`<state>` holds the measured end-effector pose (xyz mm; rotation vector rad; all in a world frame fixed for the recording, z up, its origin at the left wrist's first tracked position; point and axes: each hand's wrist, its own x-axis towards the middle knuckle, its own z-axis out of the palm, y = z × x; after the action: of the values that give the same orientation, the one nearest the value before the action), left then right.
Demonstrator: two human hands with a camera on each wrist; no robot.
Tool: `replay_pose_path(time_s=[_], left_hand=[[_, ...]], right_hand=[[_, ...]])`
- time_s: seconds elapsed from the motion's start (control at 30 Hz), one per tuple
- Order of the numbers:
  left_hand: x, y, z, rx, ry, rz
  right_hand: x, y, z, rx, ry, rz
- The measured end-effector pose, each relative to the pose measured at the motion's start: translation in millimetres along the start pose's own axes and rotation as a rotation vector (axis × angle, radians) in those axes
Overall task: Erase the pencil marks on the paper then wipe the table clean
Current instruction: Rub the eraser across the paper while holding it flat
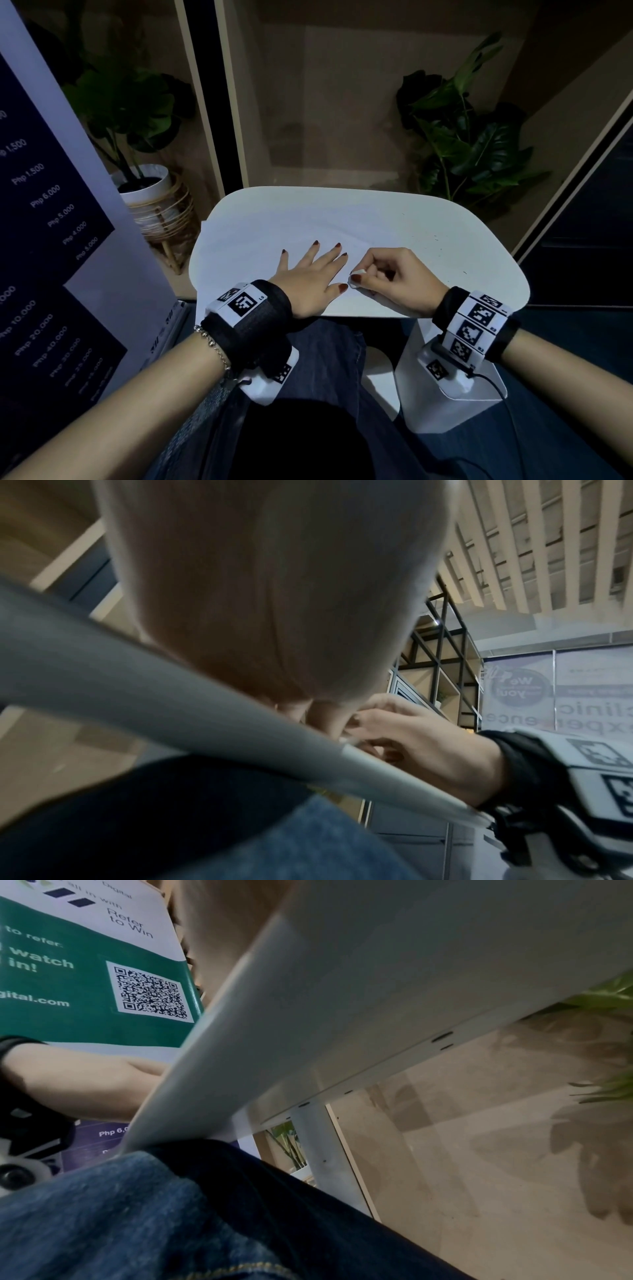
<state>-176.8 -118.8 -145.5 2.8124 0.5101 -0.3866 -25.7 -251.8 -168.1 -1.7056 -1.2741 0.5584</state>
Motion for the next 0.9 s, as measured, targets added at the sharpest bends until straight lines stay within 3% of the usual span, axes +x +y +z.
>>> replay_pose_path(time_s=[0.2,0.37,0.53,0.7,0.9], left_hand=[[-0.8,-0.5,0.5,0.010,-0.014,-0.004],[-0.1,-1.1,2.0,0.017,-0.025,-0.001],[-1.0,-0.8,1.9,0.033,-0.041,0.000],[-2.1,0.6,0.6,0.032,-0.045,-0.002],[-1.3,0.5,1.2,0.041,-0.042,-0.003]], right_hand=[[4.0,3.5,2.3,0.009,0.204,0.054],[-0.5,-1.5,0.5,0.099,0.003,0.037],[3.0,2.3,2.2,0.059,0.186,0.074],[-0.2,-1.4,-0.1,0.107,-0.012,0.041],[2.6,2.3,1.1,0.087,0.116,0.059]])
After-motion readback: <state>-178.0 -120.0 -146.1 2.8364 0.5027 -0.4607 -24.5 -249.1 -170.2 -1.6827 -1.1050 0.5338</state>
